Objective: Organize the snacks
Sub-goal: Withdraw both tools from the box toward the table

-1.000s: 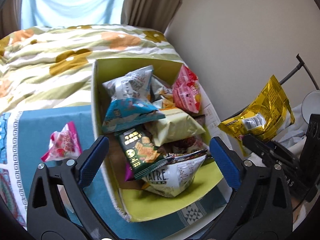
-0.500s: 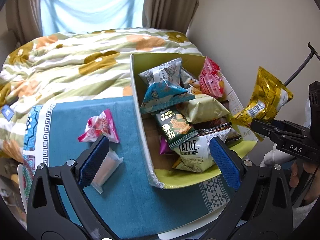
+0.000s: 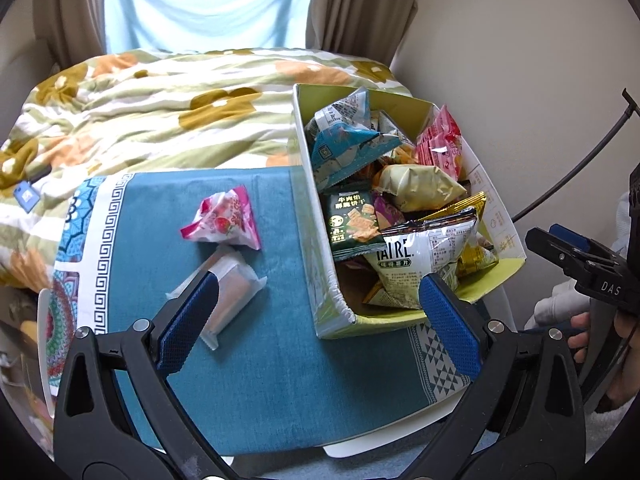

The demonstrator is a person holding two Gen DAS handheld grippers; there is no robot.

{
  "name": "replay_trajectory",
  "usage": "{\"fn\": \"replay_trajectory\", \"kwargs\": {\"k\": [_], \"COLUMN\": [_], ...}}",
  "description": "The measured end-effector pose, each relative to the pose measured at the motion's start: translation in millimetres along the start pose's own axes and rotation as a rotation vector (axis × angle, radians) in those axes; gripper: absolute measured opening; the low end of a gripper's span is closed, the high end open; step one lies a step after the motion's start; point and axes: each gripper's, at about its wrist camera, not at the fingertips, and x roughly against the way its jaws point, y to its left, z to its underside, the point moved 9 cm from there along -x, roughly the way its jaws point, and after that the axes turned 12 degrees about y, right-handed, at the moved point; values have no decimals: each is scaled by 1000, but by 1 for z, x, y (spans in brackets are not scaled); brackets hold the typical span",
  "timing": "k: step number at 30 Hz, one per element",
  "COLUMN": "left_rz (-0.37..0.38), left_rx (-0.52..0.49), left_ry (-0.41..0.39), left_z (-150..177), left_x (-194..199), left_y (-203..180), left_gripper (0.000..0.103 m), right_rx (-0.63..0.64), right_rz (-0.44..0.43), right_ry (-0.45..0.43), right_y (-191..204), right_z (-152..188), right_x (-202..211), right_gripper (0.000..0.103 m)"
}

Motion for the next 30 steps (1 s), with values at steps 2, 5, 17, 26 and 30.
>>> {"fn": "replay_trajectory", "kwargs": {"k": [2, 5, 17, 26, 30], "left_rz": [-7, -26, -93, -64, -38], "left_rx": [11, 24, 108, 52, -11], "left_ry": [-16, -36, -86, -65, -24], "left_z": [3, 7, 28, 21, 16], "left_x": [7, 19, 57, 55, 42], "left_y": [4, 12, 63, 96, 105], "left_gripper": [100, 100, 100, 100, 100], "right_rx": [13, 22, 129, 162, 130], "right_rz": [19, 21, -7, -34, -44], "right_ry": [0, -12, -54, -110, -120], "right_y": [0, 2, 38, 96, 119], "right_z": [1, 0, -3, -8, -17], "right_x": [2, 9, 26, 31, 27], "right_gripper": [102, 102, 102, 102, 102]}}
